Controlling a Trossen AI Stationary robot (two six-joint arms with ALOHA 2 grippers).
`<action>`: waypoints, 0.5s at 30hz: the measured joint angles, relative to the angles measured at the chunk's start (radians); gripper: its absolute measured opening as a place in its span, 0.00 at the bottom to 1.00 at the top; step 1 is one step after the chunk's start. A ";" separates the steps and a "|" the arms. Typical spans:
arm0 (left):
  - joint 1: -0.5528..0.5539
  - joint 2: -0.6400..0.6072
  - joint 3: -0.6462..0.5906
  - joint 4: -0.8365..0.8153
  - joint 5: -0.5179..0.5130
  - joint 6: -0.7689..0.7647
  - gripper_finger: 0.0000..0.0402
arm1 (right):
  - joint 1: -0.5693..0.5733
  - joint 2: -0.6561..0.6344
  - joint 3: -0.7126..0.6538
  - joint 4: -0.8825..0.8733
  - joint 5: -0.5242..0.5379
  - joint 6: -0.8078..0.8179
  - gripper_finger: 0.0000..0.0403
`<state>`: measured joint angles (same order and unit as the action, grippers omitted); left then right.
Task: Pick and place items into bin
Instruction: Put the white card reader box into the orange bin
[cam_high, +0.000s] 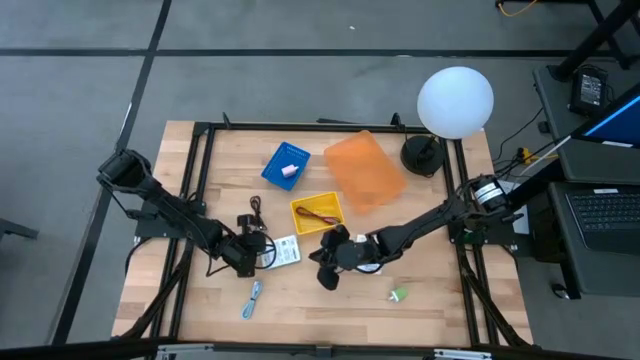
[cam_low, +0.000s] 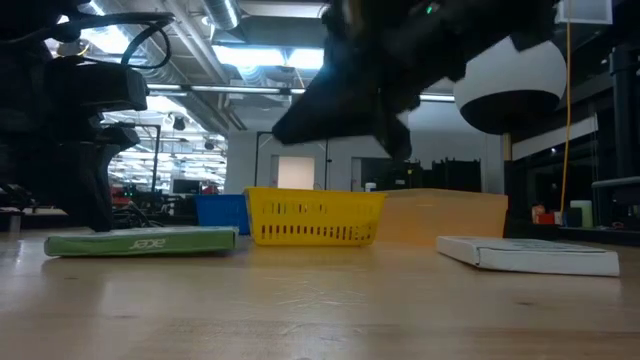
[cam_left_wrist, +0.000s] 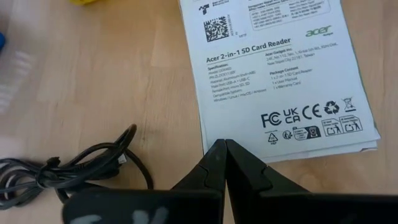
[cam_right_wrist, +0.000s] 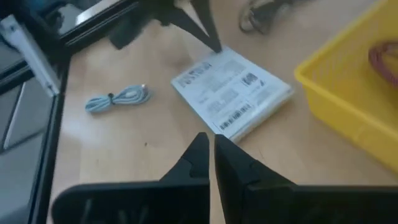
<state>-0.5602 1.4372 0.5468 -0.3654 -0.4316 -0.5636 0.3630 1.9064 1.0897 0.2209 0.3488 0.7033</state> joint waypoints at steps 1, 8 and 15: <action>0.000 0.000 0.000 0.000 0.000 0.001 0.01 | 0.000 0.014 0.000 0.003 0.000 0.024 0.03; 0.000 0.000 0.000 0.000 0.003 0.002 0.01 | 0.000 0.077 0.000 0.028 0.000 0.125 0.17; 0.000 -0.021 0.028 -0.012 0.002 0.041 0.00 | 0.000 0.076 0.000 0.113 -0.001 0.046 0.29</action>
<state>-0.5602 1.4167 0.5745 -0.3769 -0.4294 -0.5222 0.3626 1.9827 1.0897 0.3340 0.3477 0.7494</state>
